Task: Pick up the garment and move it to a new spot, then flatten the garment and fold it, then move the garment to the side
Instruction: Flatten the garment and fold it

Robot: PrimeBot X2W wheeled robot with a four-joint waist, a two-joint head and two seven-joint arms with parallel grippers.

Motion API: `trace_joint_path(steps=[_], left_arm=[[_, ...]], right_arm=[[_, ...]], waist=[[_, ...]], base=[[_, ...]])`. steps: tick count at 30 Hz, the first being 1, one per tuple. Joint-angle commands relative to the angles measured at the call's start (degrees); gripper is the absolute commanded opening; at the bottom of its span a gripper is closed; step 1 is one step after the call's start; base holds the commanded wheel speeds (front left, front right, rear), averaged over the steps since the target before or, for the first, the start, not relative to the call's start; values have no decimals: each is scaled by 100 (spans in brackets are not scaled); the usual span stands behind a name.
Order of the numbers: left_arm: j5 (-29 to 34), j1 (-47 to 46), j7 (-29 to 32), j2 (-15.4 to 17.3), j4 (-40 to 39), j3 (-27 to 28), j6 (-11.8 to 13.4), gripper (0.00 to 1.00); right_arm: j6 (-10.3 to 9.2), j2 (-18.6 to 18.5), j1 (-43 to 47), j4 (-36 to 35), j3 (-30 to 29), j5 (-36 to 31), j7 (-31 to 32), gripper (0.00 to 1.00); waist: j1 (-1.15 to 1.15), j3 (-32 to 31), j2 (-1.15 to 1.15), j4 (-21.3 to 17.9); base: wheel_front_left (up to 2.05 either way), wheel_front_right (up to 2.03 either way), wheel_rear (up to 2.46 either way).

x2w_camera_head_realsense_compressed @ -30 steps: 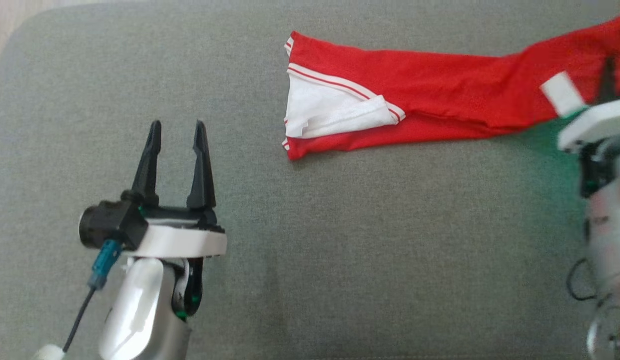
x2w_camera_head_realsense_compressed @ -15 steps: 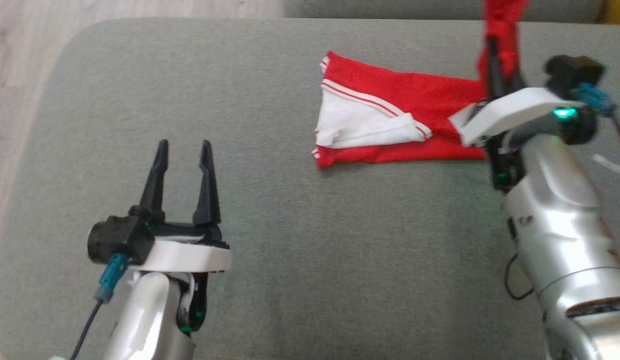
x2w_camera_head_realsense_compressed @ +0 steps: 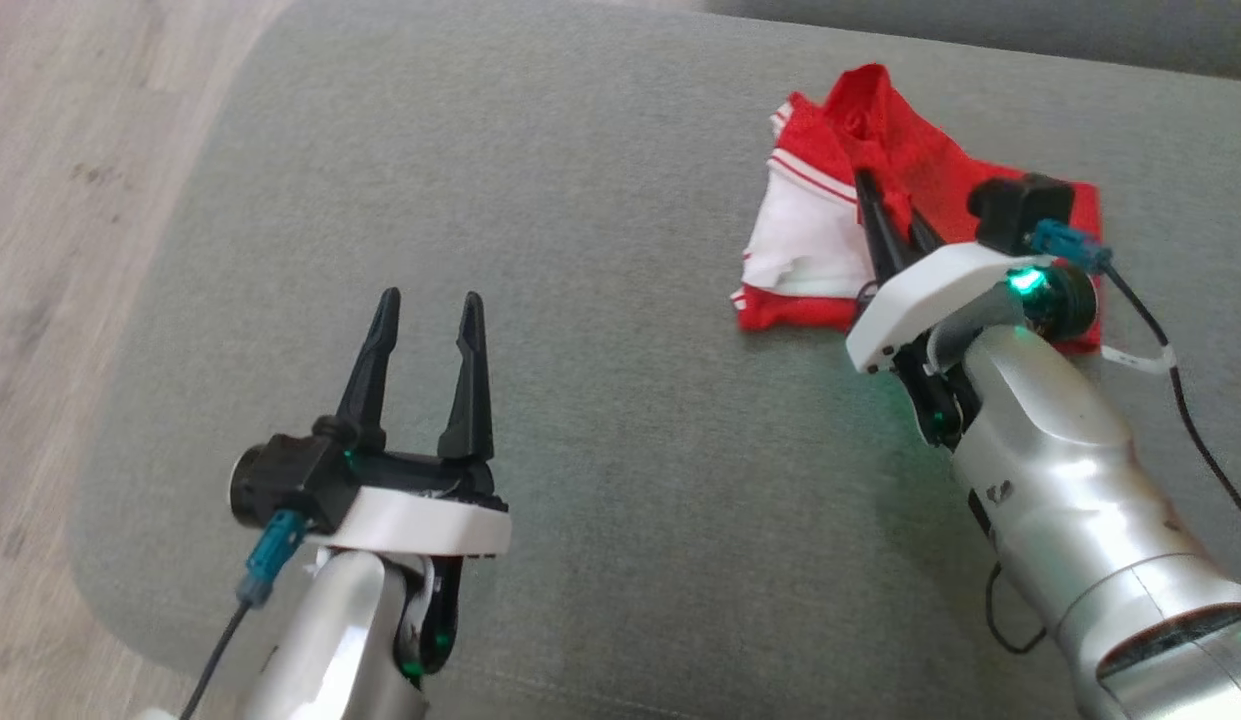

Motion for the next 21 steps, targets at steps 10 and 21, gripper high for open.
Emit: trace_joint_path(steps=[10, 21], left_arm=[[-63, -235, -28, 41, -131, 35, 80, 100], [133, -162, -28, 41, -165, 406, 22, 100]], right_arm=[[-5, 122, -118, -38, 699, 455, -120, 100], [-5, 122, -205, -566, 417, 601, -134, 100]], waist=[[0, 68, 0, 226], [0, -247, 0, -456]], base=[[0, 0, 0], [0, 0, 0]])
